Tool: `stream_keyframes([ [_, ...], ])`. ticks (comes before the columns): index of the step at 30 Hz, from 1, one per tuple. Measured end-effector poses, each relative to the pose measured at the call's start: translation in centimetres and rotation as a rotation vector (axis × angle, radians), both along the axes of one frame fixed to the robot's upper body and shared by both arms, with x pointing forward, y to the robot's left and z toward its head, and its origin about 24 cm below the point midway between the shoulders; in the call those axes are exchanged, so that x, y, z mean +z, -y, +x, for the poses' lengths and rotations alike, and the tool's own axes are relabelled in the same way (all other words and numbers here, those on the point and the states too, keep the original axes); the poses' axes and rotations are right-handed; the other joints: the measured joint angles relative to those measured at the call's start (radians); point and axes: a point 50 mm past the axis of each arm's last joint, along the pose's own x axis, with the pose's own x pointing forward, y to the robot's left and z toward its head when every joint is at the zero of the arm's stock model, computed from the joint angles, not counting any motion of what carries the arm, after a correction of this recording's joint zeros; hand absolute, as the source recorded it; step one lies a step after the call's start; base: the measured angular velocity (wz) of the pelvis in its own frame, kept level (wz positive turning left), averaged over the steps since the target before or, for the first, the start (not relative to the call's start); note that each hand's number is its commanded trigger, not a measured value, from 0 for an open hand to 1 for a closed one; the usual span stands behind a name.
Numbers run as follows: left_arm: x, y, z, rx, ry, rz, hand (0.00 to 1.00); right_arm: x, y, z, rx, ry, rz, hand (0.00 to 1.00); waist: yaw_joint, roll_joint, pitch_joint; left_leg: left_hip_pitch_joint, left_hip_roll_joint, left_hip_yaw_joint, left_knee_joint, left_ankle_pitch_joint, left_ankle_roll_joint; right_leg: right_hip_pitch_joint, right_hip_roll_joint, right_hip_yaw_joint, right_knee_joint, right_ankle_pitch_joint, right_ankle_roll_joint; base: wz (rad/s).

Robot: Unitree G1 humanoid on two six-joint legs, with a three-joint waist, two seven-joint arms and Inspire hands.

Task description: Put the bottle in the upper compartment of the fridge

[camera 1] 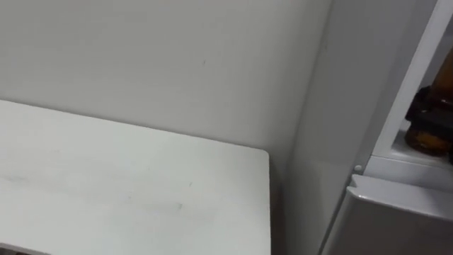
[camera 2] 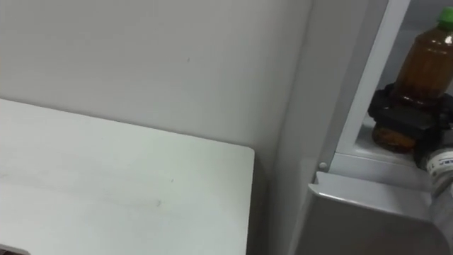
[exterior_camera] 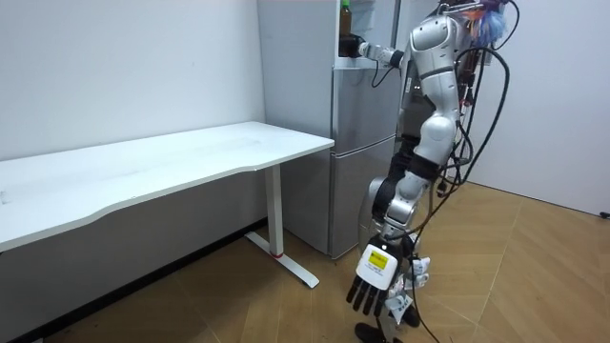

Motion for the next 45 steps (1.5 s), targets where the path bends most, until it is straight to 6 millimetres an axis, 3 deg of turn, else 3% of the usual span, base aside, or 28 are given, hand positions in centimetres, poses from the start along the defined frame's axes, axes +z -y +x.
stream_keyframes([
  [2, -0.1, 0.1, -0.1, -0.007, -0.01, -0.005, 0.0, -0.5, 0.4, 0.0, -0.015, -0.012, -0.009, 0.64, 0.01, 0.003, 0.0009, 0.0, 0.001, -0.003, 0.016, -0.008, 0.0, 0.007, 0.0, 0.003, 0.0, 0.0, 0.0, 0.06],
  [3, -0.1, 0.1, -0.1, -0.008, -0.017, -0.004, 0.0, -0.8, 0.8, -0.1, -0.027, -0.02, -0.012, 0.25, 0.017, 0.004, 0.0005, -0.003, 0.002, -0.011, 0.028, -0.015, -0.001, 0.011, 0.0, 0.002, 0.0, 0.0, 0.0, 0.09],
  [4, 0.0, 0.1, -0.2, 0.0, -0.022, -0.003, 0.0, -0.9, 1.1, -0.1, -0.038, -0.027, -0.015, 0.0, 0.021, 0.004, 0.0006, -0.008, 0.001, -0.018, 0.039, -0.019, -0.002, 0.013, 0.0, 0.0, -0.001, -0.001, 0.001, 0.12],
  [12, 0.1, 0.1, -1.6, 0.019, -0.068, -0.005, 0.0, -1.2, 2.4, -0.3, -0.087, -0.059, -0.07, 0.0, 0.023, 0.013, -0.0045, -0.022, -0.007, -0.042, 0.064, -0.02, 0.0, 0.018, -0.004, -0.025, -0.017, -0.005, 0.002, 0.11],
  [21, 0.1, 0.2, -2.3, 0.052, -0.082, -0.006, 0.0, -2.3, 3.6, -1.1, -0.125, -0.1, -0.105, 0.0, 0.027, 0.014, -0.0043, -0.012, -0.011, -0.05, 0.073, -0.022, 0.002, 0.054, -0.004, -0.047, -0.036, -0.004, 0.01, 0.11],
  [29, 0.2, 0.0, -2.2, 0.099, -0.057, 0.012, 0.0, -2.8, 4.3, -1.9, -0.172, -0.118, -0.166, 0.0, 0.036, 0.021, -0.0072, -0.021, -0.011, -0.053, 0.082, -0.024, 0.006, 0.059, -0.005, -0.058, -0.049, 0.001, 0.016, 0.04],
  [35, 0.2, -0.1, -2.1, 0.118, -0.045, 0.013, 0.0, -2.8, 4.5, -2.1, -0.18, -0.115, -0.188, 0.0, 0.035, 0.033, -0.0145, -0.02, -0.015, -0.057, 0.082, -0.025, 0.01, 0.063, -0.009, -0.062, -0.05, 0.004, 0.021, 0.0],
  [45, 0.2, -0.2, -2.1, 0.143, -0.032, 0.024, 0.0, -2.9, 4.5, -2.2, -0.182, -0.113, -0.187, 0.0, 0.036, 0.034, -0.0142, -0.02, -0.015, -0.056, 0.082, -0.025, 0.011, 0.065, -0.009, -0.064, -0.051, 0.004, 0.021, 0.0],
])
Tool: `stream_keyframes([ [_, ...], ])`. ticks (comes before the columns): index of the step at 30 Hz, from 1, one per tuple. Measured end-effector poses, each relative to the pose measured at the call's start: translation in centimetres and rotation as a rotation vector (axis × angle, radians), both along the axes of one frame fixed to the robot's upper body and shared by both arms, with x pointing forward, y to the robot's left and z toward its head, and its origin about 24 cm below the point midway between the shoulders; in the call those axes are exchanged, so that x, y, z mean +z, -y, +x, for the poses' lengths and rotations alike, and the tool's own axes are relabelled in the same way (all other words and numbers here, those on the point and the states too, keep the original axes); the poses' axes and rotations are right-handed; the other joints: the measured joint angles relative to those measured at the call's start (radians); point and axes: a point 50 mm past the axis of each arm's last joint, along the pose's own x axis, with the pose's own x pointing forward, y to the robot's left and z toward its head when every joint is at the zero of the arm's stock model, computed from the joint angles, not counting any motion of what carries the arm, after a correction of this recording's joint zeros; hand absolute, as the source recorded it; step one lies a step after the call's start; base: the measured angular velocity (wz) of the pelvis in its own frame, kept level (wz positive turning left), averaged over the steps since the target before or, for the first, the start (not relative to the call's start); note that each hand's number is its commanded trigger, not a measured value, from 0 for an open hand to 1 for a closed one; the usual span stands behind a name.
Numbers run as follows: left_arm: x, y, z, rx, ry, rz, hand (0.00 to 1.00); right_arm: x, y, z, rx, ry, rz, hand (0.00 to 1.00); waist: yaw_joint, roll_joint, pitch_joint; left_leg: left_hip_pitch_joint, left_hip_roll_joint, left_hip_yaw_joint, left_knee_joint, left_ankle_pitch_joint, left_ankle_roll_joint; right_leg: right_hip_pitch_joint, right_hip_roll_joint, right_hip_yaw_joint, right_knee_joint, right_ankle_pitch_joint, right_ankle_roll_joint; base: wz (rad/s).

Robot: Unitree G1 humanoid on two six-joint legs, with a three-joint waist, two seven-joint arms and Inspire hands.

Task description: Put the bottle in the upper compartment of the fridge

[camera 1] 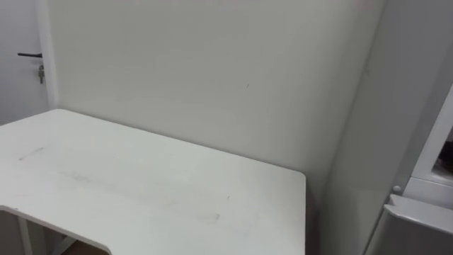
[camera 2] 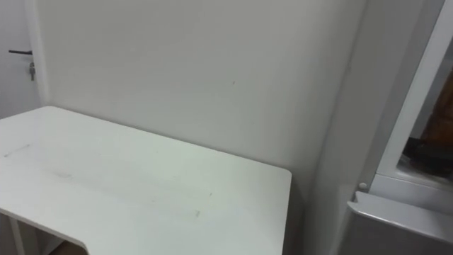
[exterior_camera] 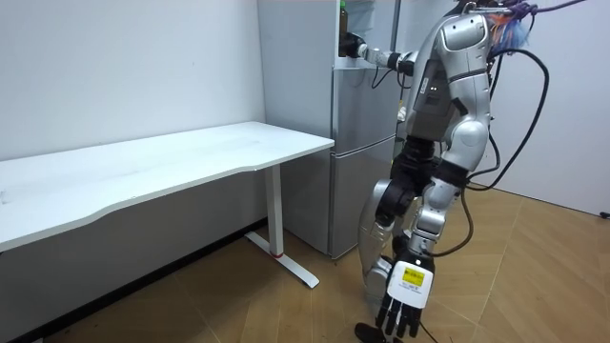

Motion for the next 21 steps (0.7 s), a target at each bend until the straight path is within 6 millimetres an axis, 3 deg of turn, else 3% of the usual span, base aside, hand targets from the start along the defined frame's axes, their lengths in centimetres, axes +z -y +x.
stream_keyframes([
  [12, -0.1, 0.2, -0.1, -0.003, -0.004, -0.006, 0.0, 0.8, -0.5, -0.5, -0.004, 0.097, 0.022, 0.0, 0.008, 0.007, 0.007, 0.014, 0.001, 0.009, -0.018, 0.0, 0.0, -0.001, 0.001, 0.015, -0.001, -0.001, 0.001, -0.03],
  [21, 0.0, 0.0, 1.3, -0.029, 0.06, 0.008, 0.0, 2.5, -2.1, -1.3, 0.042, 0.238, 0.074, 0.0, -0.018, 0.013, 0.0145, 0.015, 0.003, 0.04, -0.049, 0.001, 0.001, -0.019, 0.001, 0.035, 0.002, -0.003, 0.001, -0.09],
])
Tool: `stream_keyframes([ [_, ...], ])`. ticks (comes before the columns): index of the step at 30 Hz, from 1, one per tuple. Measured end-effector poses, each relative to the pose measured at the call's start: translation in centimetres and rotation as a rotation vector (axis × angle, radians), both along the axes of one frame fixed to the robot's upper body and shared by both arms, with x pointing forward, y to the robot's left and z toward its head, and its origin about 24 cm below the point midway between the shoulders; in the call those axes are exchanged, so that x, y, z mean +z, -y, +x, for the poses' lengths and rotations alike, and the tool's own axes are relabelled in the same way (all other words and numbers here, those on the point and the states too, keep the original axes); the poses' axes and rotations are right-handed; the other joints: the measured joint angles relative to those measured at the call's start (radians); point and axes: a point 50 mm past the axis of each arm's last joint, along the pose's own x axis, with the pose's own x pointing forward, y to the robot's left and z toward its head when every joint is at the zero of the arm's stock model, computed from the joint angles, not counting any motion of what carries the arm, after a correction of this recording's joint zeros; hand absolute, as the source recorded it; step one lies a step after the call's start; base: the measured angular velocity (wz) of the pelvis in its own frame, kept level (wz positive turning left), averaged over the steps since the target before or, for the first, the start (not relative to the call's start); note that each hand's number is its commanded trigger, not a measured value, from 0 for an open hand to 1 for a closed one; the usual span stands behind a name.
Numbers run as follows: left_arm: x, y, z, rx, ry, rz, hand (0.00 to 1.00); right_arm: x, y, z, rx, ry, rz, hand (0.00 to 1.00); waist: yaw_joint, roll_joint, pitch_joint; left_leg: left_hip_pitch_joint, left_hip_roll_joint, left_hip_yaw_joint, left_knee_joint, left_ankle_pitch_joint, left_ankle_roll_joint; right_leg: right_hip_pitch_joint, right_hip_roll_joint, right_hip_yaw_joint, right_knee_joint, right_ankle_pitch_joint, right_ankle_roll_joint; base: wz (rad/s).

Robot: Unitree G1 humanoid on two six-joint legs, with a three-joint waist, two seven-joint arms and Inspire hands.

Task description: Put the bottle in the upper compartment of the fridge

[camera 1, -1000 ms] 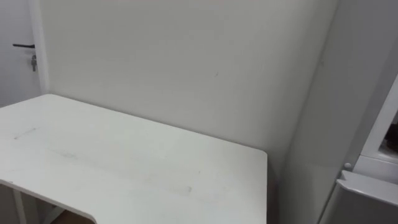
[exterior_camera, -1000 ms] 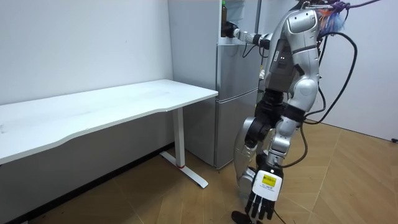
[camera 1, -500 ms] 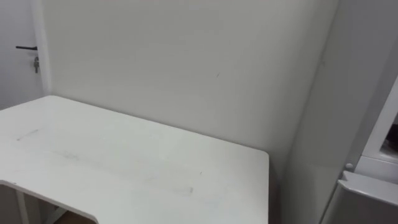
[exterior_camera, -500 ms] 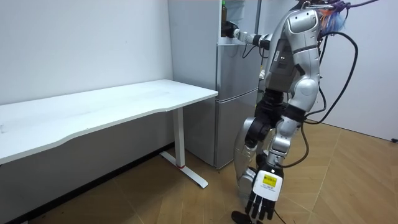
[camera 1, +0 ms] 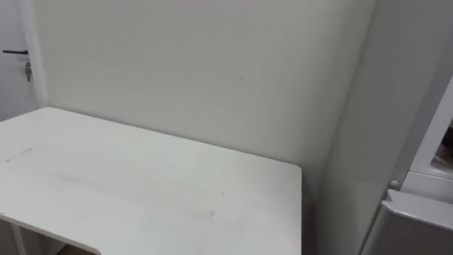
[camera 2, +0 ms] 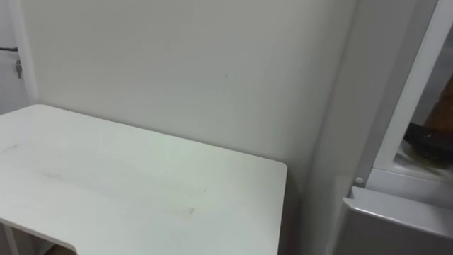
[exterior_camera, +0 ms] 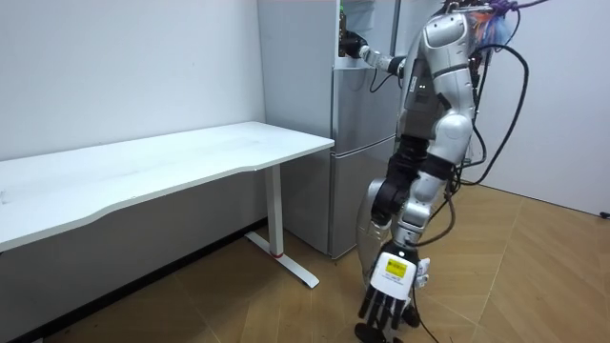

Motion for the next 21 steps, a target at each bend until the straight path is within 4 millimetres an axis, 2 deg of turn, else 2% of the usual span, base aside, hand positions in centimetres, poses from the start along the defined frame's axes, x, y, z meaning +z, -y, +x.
stream_keyframes([
  [5, -0.1, 0.1, 1.0, -0.032, 0.023, 0.013, 0.0, 0.7, -1.3, 0.0, 0.055, 0.04, -0.011, 0.0, -0.038, 0.0, 0.0001, 0.012, 0.0, 0.01, -0.025, 0.001, 0.0, 0.001, 0.006, 0.01, 0.0, 0.0, 0.001, -0.05],
  [7, -0.2, 0.3, 1.2, -0.051, 0.028, 0.007, 0.0, 0.8, -2.0, 0.0, 0.078, 0.057, -0.002, 0.0, -0.046, 0.001, -0.0005, 0.02, 0.002, 0.024, -0.031, 0.001, 0.0, 0.002, 0.008, 0.034, -0.001, 0.0, 0.001, -0.15],
  [9, -0.2, 0.4, 1.3, -0.057, 0.027, 0.003, 0.0, 0.8, -2.5, 0.1, 0.091, 0.068, 0.003, 0.0, -0.061, 0.001, -0.0005, 0.021, 0.002, 0.024, -0.036, 0.001, 0.0, 0.0, 0.009, 0.04, -0.002, 0.001, 0.001, -0.04],
  [11, -0.2, 0.5, 1.3, -0.063, 0.026, 0.0, 0.0, 0.8, -3.0, 0.1, 0.1, 0.079, 0.009, 0.0, -0.065, 0.003, -0.0005, 0.026, 0.002, 0.025, -0.039, 0.001, 0.0, -0.003, 0.01, 0.058, -0.003, 0.001, 0.001, -0.08],
  [16, -0.4, 0.8, 2.0, -0.086, 0.035, -0.013, 0.0, 0.5, -4.0, 0.1, 0.116, 0.077, -0.027, 0.0, -0.088, 0.005, -0.0015, 0.028, 0.002, 0.025, -0.046, 0.0, 0.0, -0.003, 0.009, 0.06, -0.003, 0.001, 0.001, -0.01],
  [21, -0.5, 1.1, 2.1, -0.084, 0.038, -0.02, 0.0, 0.2, -4.1, -0.1, 0.135, 0.066, -0.042, 0.0, -0.09, 0.008, -0.0029, 0.028, 0.002, 0.025, -0.046, 0.001, 0.0, -0.003, 0.009, 0.061, -0.003, 0.001, 0.001, 0.0],
])
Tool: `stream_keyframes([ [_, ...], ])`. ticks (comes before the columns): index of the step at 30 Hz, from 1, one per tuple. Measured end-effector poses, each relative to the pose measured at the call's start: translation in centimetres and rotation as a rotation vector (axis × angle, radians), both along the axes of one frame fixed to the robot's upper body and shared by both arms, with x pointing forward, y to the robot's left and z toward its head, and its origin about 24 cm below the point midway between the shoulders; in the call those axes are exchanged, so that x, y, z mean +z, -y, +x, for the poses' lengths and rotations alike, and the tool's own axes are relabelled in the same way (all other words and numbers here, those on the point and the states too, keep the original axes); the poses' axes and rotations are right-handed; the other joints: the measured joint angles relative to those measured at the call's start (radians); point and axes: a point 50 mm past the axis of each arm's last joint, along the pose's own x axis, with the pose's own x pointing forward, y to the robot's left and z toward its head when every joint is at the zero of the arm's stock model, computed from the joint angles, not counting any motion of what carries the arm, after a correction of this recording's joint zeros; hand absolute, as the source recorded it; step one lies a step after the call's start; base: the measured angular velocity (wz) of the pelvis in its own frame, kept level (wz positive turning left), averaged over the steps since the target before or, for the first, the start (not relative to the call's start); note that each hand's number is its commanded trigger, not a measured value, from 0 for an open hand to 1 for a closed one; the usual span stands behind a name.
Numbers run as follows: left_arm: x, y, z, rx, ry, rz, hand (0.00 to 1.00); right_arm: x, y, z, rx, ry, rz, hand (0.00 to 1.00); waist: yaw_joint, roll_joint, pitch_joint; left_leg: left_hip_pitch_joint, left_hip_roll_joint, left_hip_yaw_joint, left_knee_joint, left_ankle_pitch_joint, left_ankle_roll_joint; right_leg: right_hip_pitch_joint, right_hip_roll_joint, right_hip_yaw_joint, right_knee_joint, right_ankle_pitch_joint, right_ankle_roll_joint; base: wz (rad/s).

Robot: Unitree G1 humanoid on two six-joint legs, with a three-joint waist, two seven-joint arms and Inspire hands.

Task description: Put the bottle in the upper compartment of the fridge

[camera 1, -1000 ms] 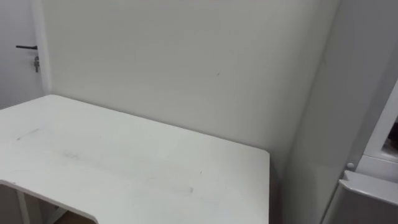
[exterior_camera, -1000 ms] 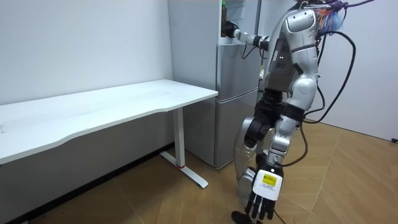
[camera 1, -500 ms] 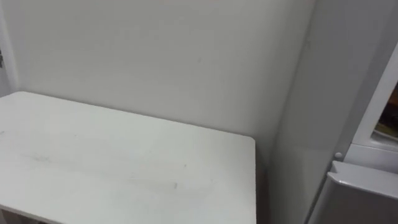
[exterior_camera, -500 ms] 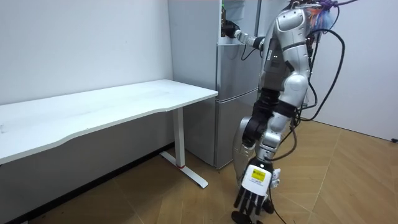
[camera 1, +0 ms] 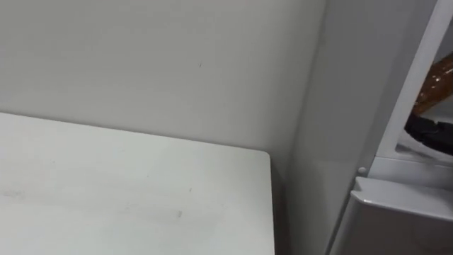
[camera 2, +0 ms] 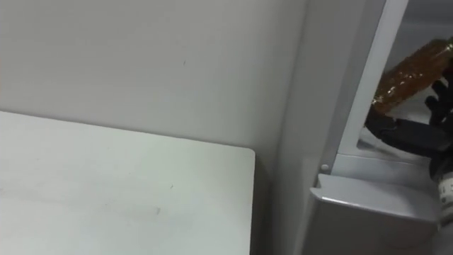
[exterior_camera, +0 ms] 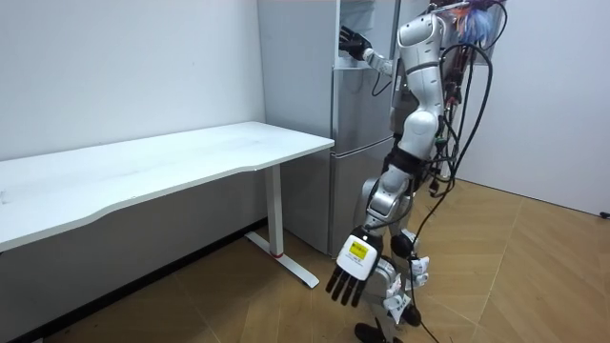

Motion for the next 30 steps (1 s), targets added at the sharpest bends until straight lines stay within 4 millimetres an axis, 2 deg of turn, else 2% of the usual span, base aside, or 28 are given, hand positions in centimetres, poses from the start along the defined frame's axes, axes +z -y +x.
stream_keyframes([
  [6, -0.1, 0.3, -0.5, 0.005, -0.014, -0.008, 0.0, -0.2, -0.1, -0.1, 0.004, -0.006, -0.006, 0.0, 0.005, 0.009, -0.0045, 0.007, 0.0, 0.003, 0.0, 0.0, 0.0, 0.004, 0.0, 0.001, 0.003, 0.0, 0.0, -0.01],
  [14, -0.4, 1.0, -1.0, 0.019, -0.025, -0.028, 0.0, -0.3, -0.3, -0.7, -0.016, -0.003, 0.0, 0.0, 0.01, 0.009, -0.0043, 0.01, 0.001, 0.006, 0.0, 0.001, 0.0, -0.004, 0.0, 0.004, 0.005, 0.0, 0.0, -0.02],
  [17, -0.4, 1.0, -1.2, 0.022, -0.031, -0.031, 0.0, -0.3, -0.6, -0.9, -0.009, -0.002, -0.008, 0.0, 0.018, 0.009, -0.0043, 0.009, 0.005, 0.025, -0.002, 0.001, -0.001, -0.009, 0.003, 0.021, 0.012, 0.0, 0.0, -0.16],
  [22, -0.4, 0.9, -1.2, 0.015, -0.016, -0.033, 0.0, -0.5, -1.3, -2.0, 0.022, -0.004, -0.026, 0.0, 0.002, 0.012, -0.0013, 0.007, 0.004, 0.028, -0.003, 0.001, 0.0, -0.013, 0.0, 0.025, 0.019, 0.0, 0.0, -0.01],
  [26, -0.4, 0.9, -1.0, 0.011, -0.004, -0.033, 0.0, -0.6, -2.0, -3.0, 0.052, -0.004, -0.035, 0.0, -0.005, 0.011, -0.0036, -0.011, 0.004, 0.03, 0.001, 0.001, 0.0, -0.033, 0.0, 0.026, 0.024, 0.0, 0.0, -0.04],
  [27, -0.4, 1.0, -1.0, 0.011, -0.003, -0.035, 0.0, -0.5, -2.2, -3.2, 0.061, 0.002, -0.037, 0.0, -0.012, 0.014, -0.002, -0.013, 0.004, 0.031, 0.002, 0.001, 0.0, -0.037, 0.0, 0.026, 0.025, 0.0, 0.0, 0.0],
  [30, -0.4, 1.0, -1.0, 0.01, -0.002, -0.035, 0.0, 0.2, -2.8, -3.8, 0.079, 0.039, -0.018, 0.0, -0.024, 0.025, -0.0037, -0.014, 0.005, 0.033, -0.001, 0.001, 0.0, -0.048, -0.001, 0.027, 0.037, 0.0, 0.0, -0.05],
])
